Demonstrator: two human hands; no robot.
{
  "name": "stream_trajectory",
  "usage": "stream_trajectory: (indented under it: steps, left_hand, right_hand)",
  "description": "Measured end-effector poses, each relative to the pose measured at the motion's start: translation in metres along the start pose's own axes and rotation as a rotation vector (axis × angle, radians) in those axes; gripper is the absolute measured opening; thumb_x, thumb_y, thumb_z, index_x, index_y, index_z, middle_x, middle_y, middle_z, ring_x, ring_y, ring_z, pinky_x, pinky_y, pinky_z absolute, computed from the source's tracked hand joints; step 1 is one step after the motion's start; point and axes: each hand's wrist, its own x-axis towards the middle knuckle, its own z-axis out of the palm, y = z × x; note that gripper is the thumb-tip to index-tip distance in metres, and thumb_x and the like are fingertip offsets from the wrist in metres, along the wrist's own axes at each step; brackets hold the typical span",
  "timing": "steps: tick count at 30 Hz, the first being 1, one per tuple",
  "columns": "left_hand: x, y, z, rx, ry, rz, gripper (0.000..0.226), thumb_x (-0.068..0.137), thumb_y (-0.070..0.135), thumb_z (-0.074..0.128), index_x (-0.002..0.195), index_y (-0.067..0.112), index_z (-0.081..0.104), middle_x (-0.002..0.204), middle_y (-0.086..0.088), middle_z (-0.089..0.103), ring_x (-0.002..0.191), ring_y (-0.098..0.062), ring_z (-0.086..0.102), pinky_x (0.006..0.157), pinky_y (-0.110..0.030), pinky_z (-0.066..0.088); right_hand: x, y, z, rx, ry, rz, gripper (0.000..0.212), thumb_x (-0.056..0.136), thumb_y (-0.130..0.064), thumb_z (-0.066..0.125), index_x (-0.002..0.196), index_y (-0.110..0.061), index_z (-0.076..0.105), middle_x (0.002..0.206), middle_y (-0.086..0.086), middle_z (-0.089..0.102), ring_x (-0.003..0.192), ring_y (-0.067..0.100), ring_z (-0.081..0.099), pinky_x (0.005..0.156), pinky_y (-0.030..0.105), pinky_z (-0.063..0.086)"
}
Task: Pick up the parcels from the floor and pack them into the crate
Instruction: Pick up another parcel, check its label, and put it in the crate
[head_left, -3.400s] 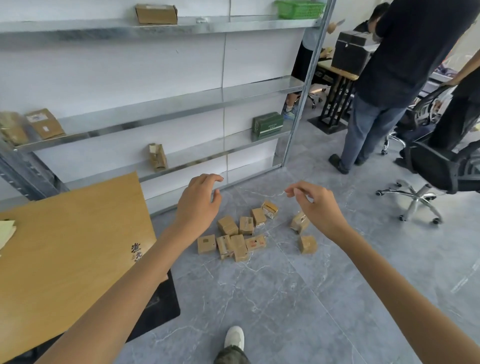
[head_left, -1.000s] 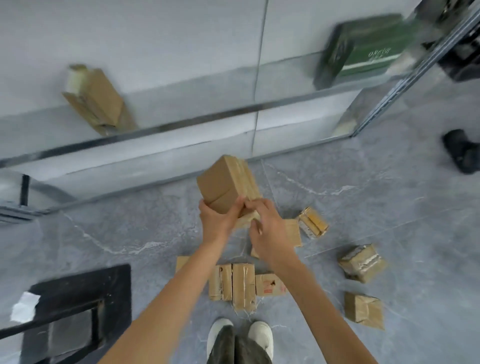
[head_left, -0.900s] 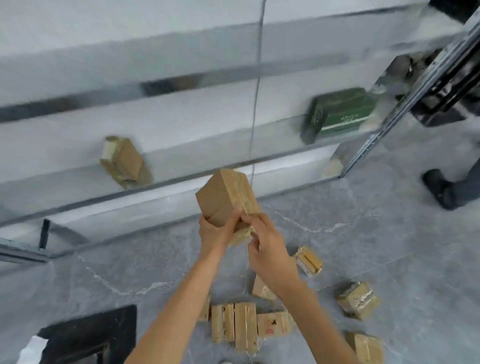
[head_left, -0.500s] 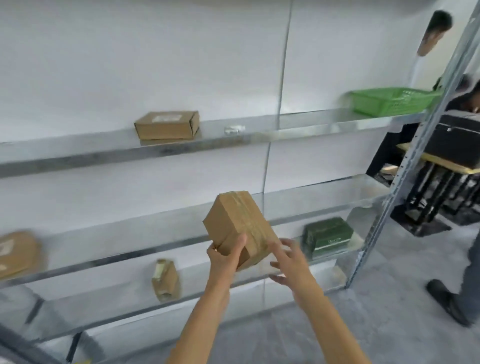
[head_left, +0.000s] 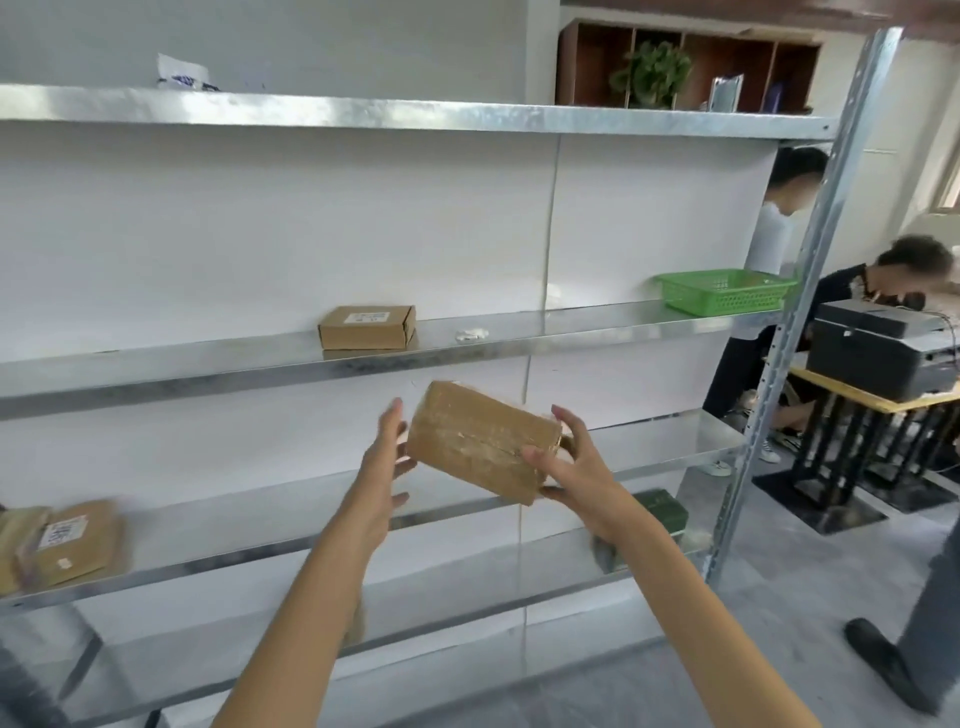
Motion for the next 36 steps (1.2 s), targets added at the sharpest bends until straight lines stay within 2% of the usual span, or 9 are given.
stream_trajectory:
  steps: [3,6,8,11,16,20,24,30,36]
  left_hand:
    - [-0.008,0.01,-0.022,0.139,-0.173,-0.11,0.085,0.077,0.083,0.02,0.12,0.019,0.057,0.119,-0.003,0.062,0.116,-0.023,0.053,0.103,-0.049,0.033]
    - [-0.018,0.009,-0.029,0.136,-0.27,-0.069,0.066,0.071,0.069,0.053,0.117,0.021,0.058,0.115,-0.007,0.065,0.107,-0.025,0.062,0.093,-0.045,0.051]
    - [-0.024,0.004,-0.027,0.104,-0.229,-0.008,0.057,0.071,0.052,0.068,0.115,0.017,0.056,0.117,-0.009,0.064,0.106,-0.024,0.063,0.088,-0.045,0.055]
    - [-0.032,-0.003,-0.024,0.046,-0.194,0.046,0.044,0.081,0.036,0.069,0.114,0.011,0.055,0.116,-0.009,0.063,0.103,-0.021,0.064,0.079,-0.04,0.058]
    - [-0.039,-0.016,-0.029,0.032,-0.169,0.073,0.042,0.081,0.032,0.071,0.113,0.013,0.053,0.116,-0.007,0.064,0.106,-0.024,0.063,0.09,-0.05,0.053]
    - [-0.044,-0.024,-0.04,0.009,-0.225,0.127,0.032,0.083,0.031,0.068,0.11,0.017,0.057,0.119,-0.001,0.064,0.112,-0.021,0.06,0.098,-0.052,0.047]
    - [-0.055,-0.029,-0.041,0.089,-0.298,0.226,0.026,0.086,0.029,0.066,0.11,0.02,0.061,0.121,0.008,0.064,0.111,-0.017,0.059,0.101,-0.05,0.045]
    - [-0.087,-0.036,-0.04,0.067,-0.297,0.254,0.017,0.092,0.016,0.059,0.109,0.017,0.061,0.114,0.004,0.067,0.094,-0.014,0.061,0.1,-0.045,0.046]
    - [-0.137,-0.05,-0.024,-0.027,-0.108,0.187,0.04,0.088,0.043,0.06,0.123,0.029,0.05,0.119,0.001,0.065,0.105,-0.017,0.058,0.093,-0.039,0.045]
  right_hand:
    - [-0.015,-0.007,-0.005,-0.253,-0.088,-0.189,0.098,0.074,-0.015,0.079,0.144,-0.039,0.015,0.14,-0.016,0.036,0.124,0.01,0.046,0.082,0.02,0.053]
    - [-0.03,-0.012,-0.006,-0.405,-0.207,-0.29,0.109,0.072,-0.011,0.081,0.146,-0.041,0.007,0.135,-0.041,0.03,0.133,-0.006,0.03,0.097,0.014,0.043]
    - [-0.036,-0.013,-0.007,-0.444,-0.226,-0.314,0.114,0.072,-0.009,0.081,0.148,-0.04,0.001,0.138,-0.043,0.025,0.134,-0.013,0.025,0.103,0.014,0.038]
    - [-0.043,-0.012,-0.001,-0.419,-0.196,-0.314,0.114,0.075,-0.008,0.077,0.149,-0.038,-0.004,0.143,-0.035,0.023,0.13,-0.017,0.029,0.096,0.01,0.042]
    - [-0.054,0.011,0.009,-0.196,-0.095,-0.248,0.1,0.079,-0.019,0.075,0.148,-0.045,0.007,0.147,-0.016,0.038,0.131,0.004,0.043,0.096,0.027,0.051]
    - [-0.064,0.026,0.016,0.148,0.034,-0.102,0.065,0.082,-0.049,0.058,0.141,-0.04,0.033,0.136,-0.002,0.053,0.128,0.022,0.049,0.089,0.042,0.052]
    - [-0.074,0.036,0.016,0.292,0.076,0.059,0.052,0.083,-0.045,0.065,0.13,-0.028,0.05,0.127,0.013,0.061,0.127,0.038,0.048,0.098,0.058,0.045]
    - [-0.112,0.04,0.014,0.282,0.011,0.081,0.058,0.08,-0.042,0.065,0.132,-0.023,0.048,0.128,0.012,0.061,0.121,0.034,0.055,0.083,0.045,0.054]
    - [-0.16,0.033,0.015,0.353,-0.018,0.091,0.069,0.077,-0.036,0.071,0.134,-0.018,0.036,0.116,0.014,0.067,0.103,0.03,0.065,0.073,0.047,0.055]
